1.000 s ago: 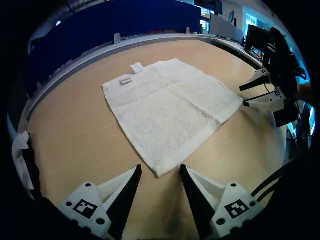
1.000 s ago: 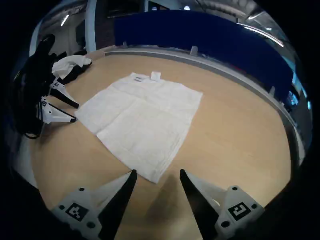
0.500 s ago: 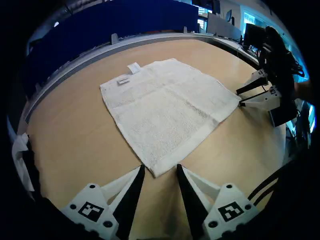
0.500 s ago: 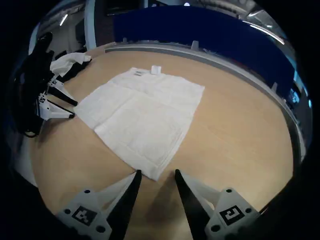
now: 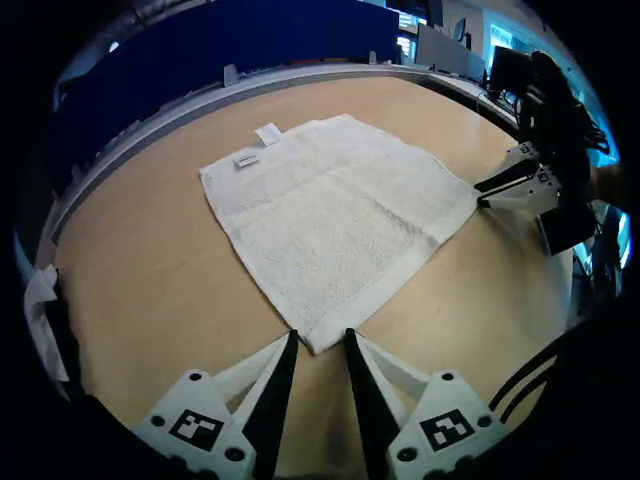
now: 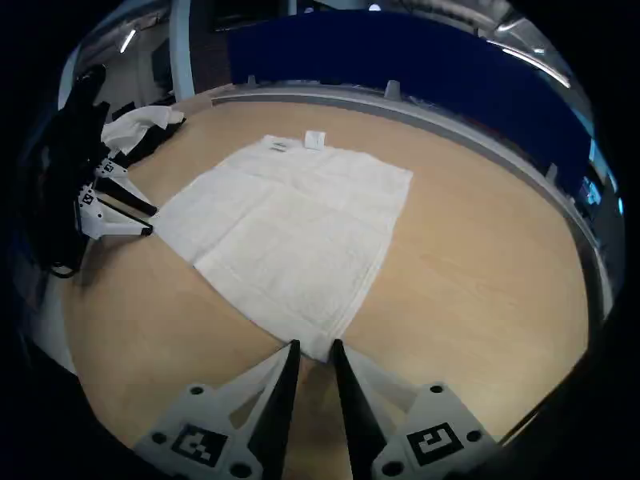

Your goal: Fold towel

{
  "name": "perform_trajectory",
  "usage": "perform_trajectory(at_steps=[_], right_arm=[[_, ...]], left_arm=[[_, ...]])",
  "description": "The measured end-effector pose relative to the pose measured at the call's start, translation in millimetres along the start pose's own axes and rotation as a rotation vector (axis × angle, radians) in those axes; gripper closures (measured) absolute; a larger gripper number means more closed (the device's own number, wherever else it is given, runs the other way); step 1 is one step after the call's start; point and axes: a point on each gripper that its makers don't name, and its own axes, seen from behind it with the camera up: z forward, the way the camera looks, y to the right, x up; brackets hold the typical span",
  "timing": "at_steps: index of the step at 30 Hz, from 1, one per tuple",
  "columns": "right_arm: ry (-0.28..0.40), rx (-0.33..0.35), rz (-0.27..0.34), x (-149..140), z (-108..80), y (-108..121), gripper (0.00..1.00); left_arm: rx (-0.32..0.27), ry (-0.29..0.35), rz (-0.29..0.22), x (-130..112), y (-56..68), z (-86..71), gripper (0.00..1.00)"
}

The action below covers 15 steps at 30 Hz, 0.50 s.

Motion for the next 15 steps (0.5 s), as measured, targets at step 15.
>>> perform_trajectory(at_steps=[15], right_arm=[[0.014,0.001,0.025,7.8,-2.0,2.6,0.92]], left_arm=[[0.013,-0.001,0.026,-1.1,-1.4,-1.4,0.90]])
